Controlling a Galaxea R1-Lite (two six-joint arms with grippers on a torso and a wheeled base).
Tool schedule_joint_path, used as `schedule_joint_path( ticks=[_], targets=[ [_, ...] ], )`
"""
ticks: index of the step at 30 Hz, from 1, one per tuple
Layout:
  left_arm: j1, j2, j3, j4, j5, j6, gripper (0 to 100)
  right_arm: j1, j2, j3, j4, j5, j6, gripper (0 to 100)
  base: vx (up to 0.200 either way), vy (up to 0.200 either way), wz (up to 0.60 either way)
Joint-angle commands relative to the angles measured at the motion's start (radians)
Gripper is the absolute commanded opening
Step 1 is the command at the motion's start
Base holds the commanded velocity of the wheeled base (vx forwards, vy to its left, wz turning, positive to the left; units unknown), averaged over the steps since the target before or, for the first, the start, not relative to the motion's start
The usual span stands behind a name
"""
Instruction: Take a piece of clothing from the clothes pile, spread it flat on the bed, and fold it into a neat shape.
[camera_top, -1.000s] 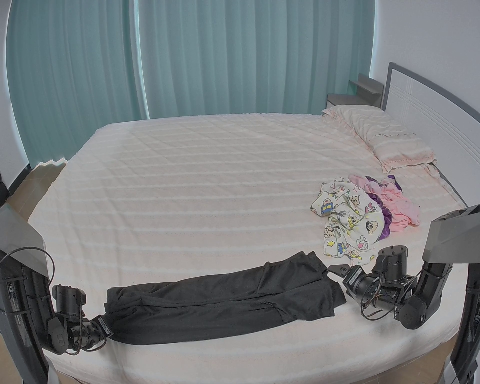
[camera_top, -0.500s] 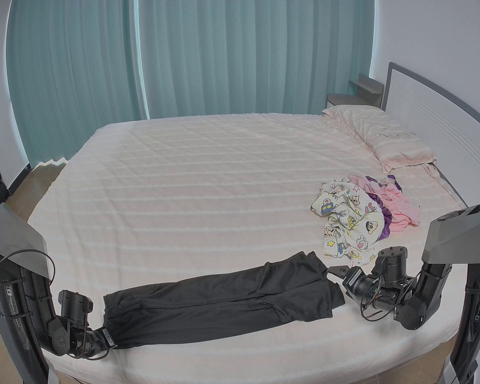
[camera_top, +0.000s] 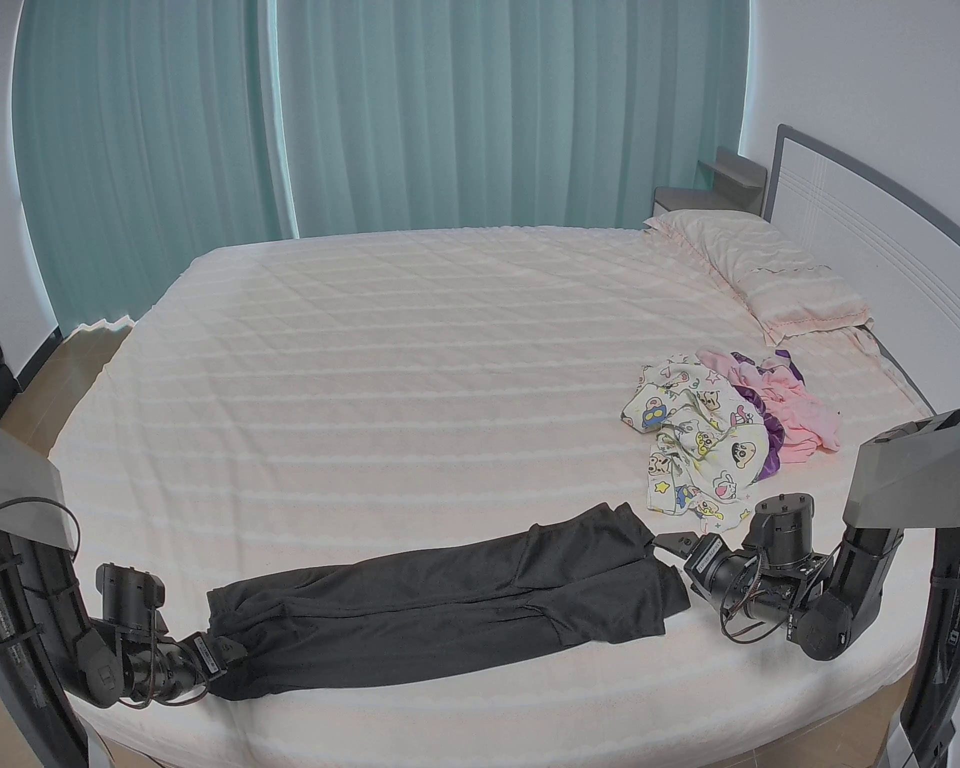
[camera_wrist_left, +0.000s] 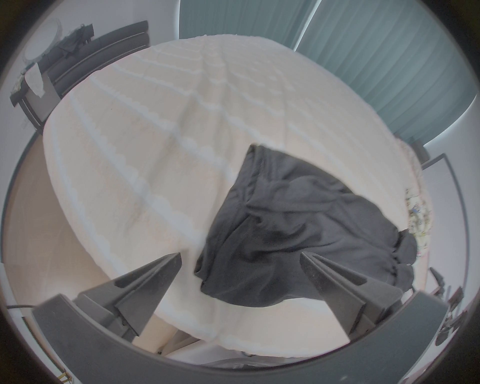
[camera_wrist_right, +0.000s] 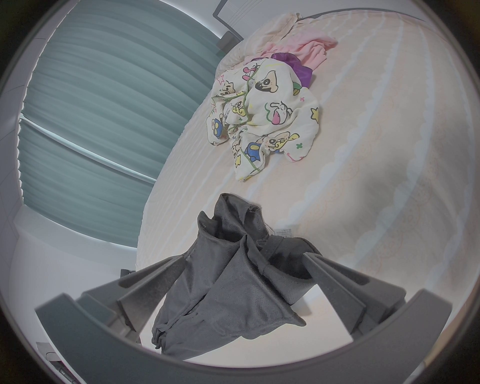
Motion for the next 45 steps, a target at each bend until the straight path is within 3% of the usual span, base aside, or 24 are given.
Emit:
schedule_joint_path(
  ticks=[1,9,19,20,29,45],
  targets=[
    [0.059,-0.161,-0.03,0.004,-0.073,-0.002,100,0.003,-0.001,0.0,0.0,0.0,0.0,100,0.0,0.0,0.0],
    [0.06,-0.05,-0.158,0.003,-0.081,-0.053,100,0.002,-0.001,0.0,0.0,0.0,0.0,100,0.0,0.0,0.0],
    [0.06,0.076,-0.164,-0.066,-0.108,-0.054,100,0.002,0.006,-0.002,0.0,-0.001,0.0,100,0.0,0.0,0.0],
    [0.06,0.079,-0.17,-0.066,-0.108,-0.054,0,0.002,0.006,-0.002,0.0,0.0,0.0,100,0.0,0.0,0.0],
    [0.085,0.122,-0.202,-0.068,-0.093,-0.057,0,0.002,0.019,-0.004,0.0,-0.001,0.0,100,0.0,0.0,0.0],
    [0.148,0.02,-0.201,-0.065,-0.102,-0.051,0,0.003,0.025,-0.002,0.0,-0.001,0.0,100,0.0,0.0,0.0]
  ],
)
